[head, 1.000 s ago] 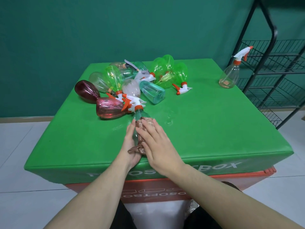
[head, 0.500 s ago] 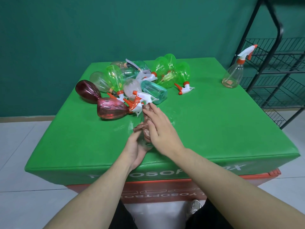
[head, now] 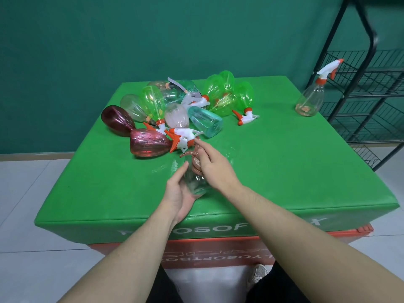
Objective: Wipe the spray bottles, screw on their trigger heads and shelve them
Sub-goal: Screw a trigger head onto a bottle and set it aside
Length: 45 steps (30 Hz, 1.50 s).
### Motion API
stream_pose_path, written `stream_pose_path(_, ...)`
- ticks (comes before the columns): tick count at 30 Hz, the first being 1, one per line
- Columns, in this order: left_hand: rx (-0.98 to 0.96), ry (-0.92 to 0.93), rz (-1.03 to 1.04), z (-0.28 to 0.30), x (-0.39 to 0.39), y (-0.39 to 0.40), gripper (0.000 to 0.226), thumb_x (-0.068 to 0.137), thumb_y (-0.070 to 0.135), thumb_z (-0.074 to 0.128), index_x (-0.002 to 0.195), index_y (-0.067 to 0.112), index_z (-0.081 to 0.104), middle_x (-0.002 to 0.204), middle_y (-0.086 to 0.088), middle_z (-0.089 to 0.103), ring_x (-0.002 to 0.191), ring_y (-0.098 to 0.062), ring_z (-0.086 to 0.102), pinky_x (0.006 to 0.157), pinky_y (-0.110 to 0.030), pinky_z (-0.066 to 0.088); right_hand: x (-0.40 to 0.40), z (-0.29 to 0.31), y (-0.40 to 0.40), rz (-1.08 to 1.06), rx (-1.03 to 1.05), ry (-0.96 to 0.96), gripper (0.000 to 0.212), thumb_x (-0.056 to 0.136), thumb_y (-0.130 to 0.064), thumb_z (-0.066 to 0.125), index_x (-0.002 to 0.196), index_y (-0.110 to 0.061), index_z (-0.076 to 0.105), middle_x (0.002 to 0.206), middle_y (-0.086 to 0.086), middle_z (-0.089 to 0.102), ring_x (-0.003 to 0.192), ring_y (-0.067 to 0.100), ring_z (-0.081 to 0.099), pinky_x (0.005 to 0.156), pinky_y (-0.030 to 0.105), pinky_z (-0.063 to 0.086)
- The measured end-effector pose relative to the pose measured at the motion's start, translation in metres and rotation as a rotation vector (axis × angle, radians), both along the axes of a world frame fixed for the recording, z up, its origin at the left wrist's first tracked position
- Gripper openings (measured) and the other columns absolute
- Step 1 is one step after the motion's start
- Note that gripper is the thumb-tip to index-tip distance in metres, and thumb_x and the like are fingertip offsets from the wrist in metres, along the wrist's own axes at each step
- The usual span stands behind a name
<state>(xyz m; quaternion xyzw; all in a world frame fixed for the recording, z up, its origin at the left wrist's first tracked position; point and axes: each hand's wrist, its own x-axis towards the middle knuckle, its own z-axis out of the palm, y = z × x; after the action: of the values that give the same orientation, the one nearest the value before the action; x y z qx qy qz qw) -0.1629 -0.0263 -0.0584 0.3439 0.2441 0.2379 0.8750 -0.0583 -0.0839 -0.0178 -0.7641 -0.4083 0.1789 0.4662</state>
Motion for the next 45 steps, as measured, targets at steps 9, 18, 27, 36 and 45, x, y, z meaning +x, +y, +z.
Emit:
stream_pose_path(9, 0.012, 0.045, 0.055, 0.008, 0.005, -0.003, 0.043, 0.107, 0.034, 0.037, 0.098, 0.016, 0.076, 0.09, -0.005, 0.077, 0.081, -0.019, 0.071, 0.073, -0.033, 0.054, -0.018, -0.017, -0.022, 0.027, 0.1, -0.116, 0.051, 0.104, -0.031, 0.03, 0.152, -0.018, 0.041, 0.159, -0.001, 0.037, 0.147, 0.008, 0.03, 0.124, 0.031, 0.021)
stream_pose_path(18, -0.02, 0.027, 0.021, 0.031, 0.028, -0.025, 0.038, 0.102, 0.041, 0.052, 0.108, 0.009, 0.073, 0.102, -0.011, 0.078, 0.089, -0.019, 0.076, 0.077, -0.03, 0.062, -0.013, -0.02, -0.045, -0.039, 0.221, -0.113, 0.048, 0.106, -0.028, 0.031, 0.153, -0.017, 0.039, 0.158, -0.002, 0.037, 0.144, 0.002, 0.031, 0.119, 0.019, 0.02)
stream_pose_path(27, 0.219, 0.13, 0.111, 0.035, 0.055, -0.042, 0.079, 0.079, 0.06, 0.076, 0.143, 0.018, 0.054, 0.131, -0.012, 0.07, 0.116, -0.027, 0.07, 0.092, -0.044, 0.06, 0.013, 0.005, -0.055, -0.288, 0.174, 0.476, 0.047, 0.11, -0.04, 0.018, 0.118, -0.018, 0.058, 0.109, -0.004, 0.064, 0.108, 0.016, 0.058, 0.091, 0.029, 0.039)
stream_pose_path(36, 0.61, 0.249, 0.12, 0.033, 0.076, -0.052, 0.091, 0.077, 0.045, 0.08, 0.153, 0.029, 0.033, 0.136, 0.01, 0.062, 0.122, -0.002, 0.06, 0.096, -0.02, 0.048, 0.04, -0.016, -0.05, -0.381, 0.221, 0.909, 0.072, 0.087, -0.071, 0.026, 0.133, -0.025, 0.057, 0.124, 0.002, 0.07, 0.106, 0.018, 0.07, 0.101, 0.042, 0.052)
stream_pose_path(45, 0.825, 0.403, 0.086, 0.039, 0.11, -0.045, 0.095, 0.079, 0.03, 0.088, 0.155, 0.026, 0.032, 0.142, 0.001, 0.059, 0.129, -0.015, 0.057, 0.114, -0.035, 0.042, 0.071, -0.001, -0.084, -0.363, 0.185, 0.81, 0.052, 0.101, -0.058, 0.036, 0.122, -0.021, 0.068, 0.113, -0.001, 0.074, 0.101, 0.015, 0.071, 0.095, 0.036, 0.055)
